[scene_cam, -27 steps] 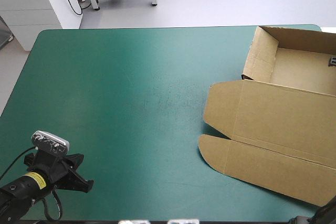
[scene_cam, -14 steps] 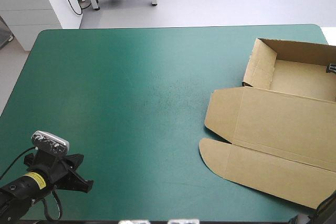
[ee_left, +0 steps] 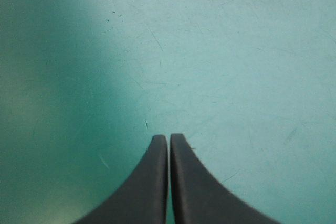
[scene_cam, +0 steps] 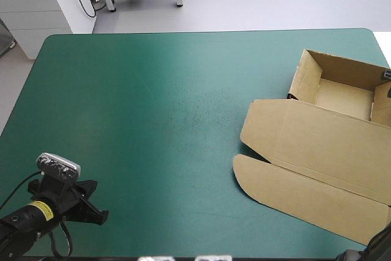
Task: Fold the box
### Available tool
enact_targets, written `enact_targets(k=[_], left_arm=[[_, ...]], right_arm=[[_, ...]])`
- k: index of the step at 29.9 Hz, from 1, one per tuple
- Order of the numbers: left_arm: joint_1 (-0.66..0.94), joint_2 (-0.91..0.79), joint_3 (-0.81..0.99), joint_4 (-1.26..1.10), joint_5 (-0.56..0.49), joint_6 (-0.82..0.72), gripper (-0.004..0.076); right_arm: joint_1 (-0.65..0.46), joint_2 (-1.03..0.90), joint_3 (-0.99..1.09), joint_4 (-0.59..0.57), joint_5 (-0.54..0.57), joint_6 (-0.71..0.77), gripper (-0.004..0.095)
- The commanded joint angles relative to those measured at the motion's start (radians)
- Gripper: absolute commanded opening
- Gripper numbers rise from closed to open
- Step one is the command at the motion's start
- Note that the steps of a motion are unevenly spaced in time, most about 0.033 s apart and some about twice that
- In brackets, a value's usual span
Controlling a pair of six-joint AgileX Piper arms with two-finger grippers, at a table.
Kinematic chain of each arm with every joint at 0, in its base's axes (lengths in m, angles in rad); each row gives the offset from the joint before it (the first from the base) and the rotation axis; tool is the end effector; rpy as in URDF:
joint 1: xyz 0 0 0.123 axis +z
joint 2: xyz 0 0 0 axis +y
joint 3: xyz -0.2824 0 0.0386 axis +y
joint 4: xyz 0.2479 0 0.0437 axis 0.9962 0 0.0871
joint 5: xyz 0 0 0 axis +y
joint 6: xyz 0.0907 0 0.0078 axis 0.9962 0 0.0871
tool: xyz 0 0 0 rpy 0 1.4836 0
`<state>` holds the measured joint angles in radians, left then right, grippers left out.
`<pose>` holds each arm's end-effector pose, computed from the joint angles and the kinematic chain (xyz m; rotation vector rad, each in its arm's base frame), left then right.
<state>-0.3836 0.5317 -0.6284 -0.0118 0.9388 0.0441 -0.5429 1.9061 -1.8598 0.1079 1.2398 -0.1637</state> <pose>0.0784 -0.0326 0.3044 0.4918 2.2805 -0.1847 0.3575 -0.2049 0.3248 0.5408 2.7020 -0.0388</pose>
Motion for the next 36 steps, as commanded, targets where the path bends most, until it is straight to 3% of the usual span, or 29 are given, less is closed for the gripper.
enact_targets(k=[1, 4, 9, 14, 21, 24, 36], left_arm=[[-0.003, 0.007, -0.025, -0.002, -0.046, -0.002, -0.0008], [-0.003, 0.007, -0.025, -0.002, -0.046, -0.002, -0.0008], [-0.003, 0.007, -0.025, -0.002, -0.046, -0.002, -0.0008], [-0.003, 0.007, -0.025, -0.002, -0.089, -0.002, -0.0008], [-0.003, -0.036, -0.025, -0.006, -0.11, -0.002, -0.0008], [-0.003, -0.102, -0.025, -0.006, -0.126, -0.002, -0.0008], [-0.003, -0.361, 0.061, -0.003, -0.141, -0.002, -0.0008]], right_arm=[[-0.007, -0.133, -0.046, 0.021, 0.005, 0.004, 0.0601], [-0.005, -0.211, -0.05, 0.08, 0.005, 0.014, 0.0494], [0.059, -0.317, -0.043, 0.216, 0.005, -0.043, -0.0019], [0.256, -0.437, 0.029, 0.187, 0.005, -0.067, 0.0], [0.629, -0.662, 0.234, -0.033, -0.058, -0.018, -0.0001], [0.731, -0.796, 0.361, -0.06, -0.093, -0.009, -0.0002], [0.761, -1.276, 0.952, -0.055, -0.457, -0.009, -0.0002]])
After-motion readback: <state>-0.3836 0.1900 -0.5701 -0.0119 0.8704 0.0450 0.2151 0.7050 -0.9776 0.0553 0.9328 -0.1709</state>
